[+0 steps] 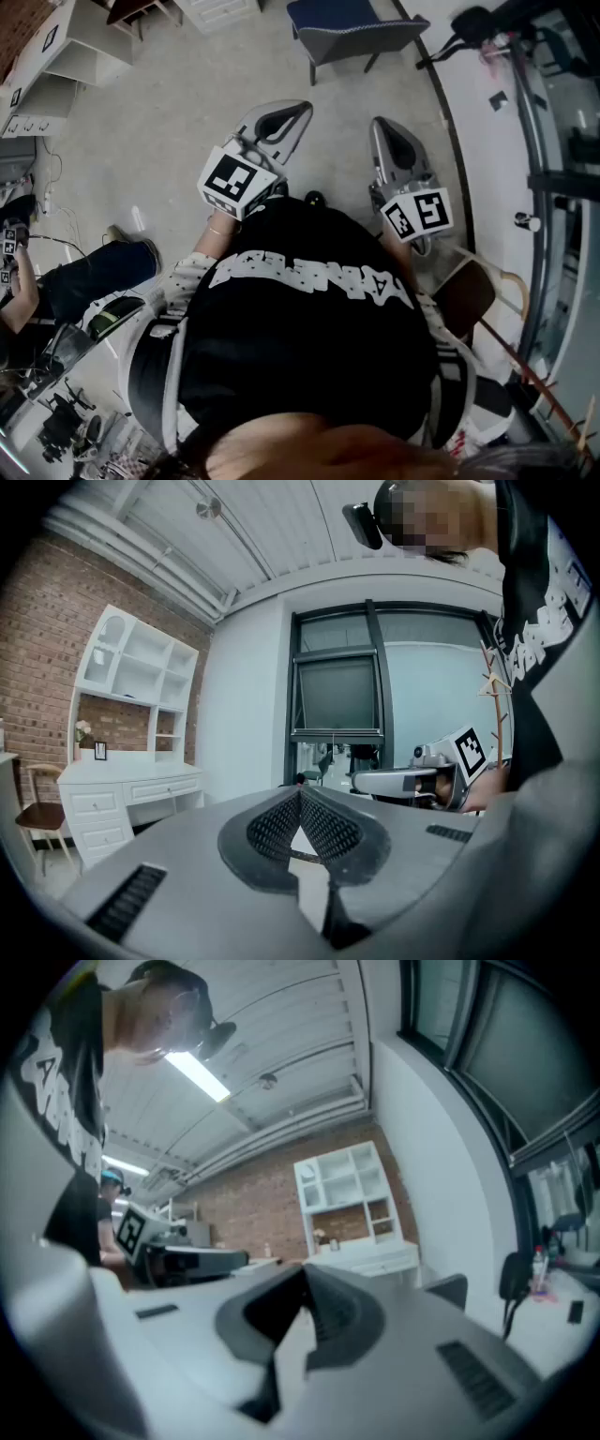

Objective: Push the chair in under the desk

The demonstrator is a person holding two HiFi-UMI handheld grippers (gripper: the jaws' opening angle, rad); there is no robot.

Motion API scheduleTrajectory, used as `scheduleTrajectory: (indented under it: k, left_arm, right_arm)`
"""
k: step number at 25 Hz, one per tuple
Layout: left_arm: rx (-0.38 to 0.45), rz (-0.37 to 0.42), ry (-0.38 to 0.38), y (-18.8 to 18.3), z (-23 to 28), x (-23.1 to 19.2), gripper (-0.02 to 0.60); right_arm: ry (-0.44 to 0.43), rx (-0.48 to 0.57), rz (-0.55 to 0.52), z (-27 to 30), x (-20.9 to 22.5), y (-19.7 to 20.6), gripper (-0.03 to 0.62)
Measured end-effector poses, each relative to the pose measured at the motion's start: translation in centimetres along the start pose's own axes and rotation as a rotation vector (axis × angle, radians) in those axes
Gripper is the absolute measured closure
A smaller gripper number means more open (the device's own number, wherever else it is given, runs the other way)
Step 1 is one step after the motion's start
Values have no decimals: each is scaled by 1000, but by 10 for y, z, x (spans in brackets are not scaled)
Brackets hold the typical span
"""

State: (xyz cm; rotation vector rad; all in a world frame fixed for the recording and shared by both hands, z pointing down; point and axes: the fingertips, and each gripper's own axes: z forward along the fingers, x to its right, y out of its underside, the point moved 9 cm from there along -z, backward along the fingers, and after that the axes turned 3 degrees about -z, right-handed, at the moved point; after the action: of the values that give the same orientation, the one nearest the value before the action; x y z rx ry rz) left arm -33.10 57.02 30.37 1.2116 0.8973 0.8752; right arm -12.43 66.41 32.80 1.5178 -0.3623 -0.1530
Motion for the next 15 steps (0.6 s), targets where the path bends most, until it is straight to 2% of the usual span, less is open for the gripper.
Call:
scheduleTrajectory:
  k: [11,15]
  left_arm:
    - [-9,22,2,4,16,28,551]
    - [-27,8,6,9,21,42,549]
  right_arm:
    - [4,50,40,-35,23,1,563]
    - [43,29,28,-55,28,9,562]
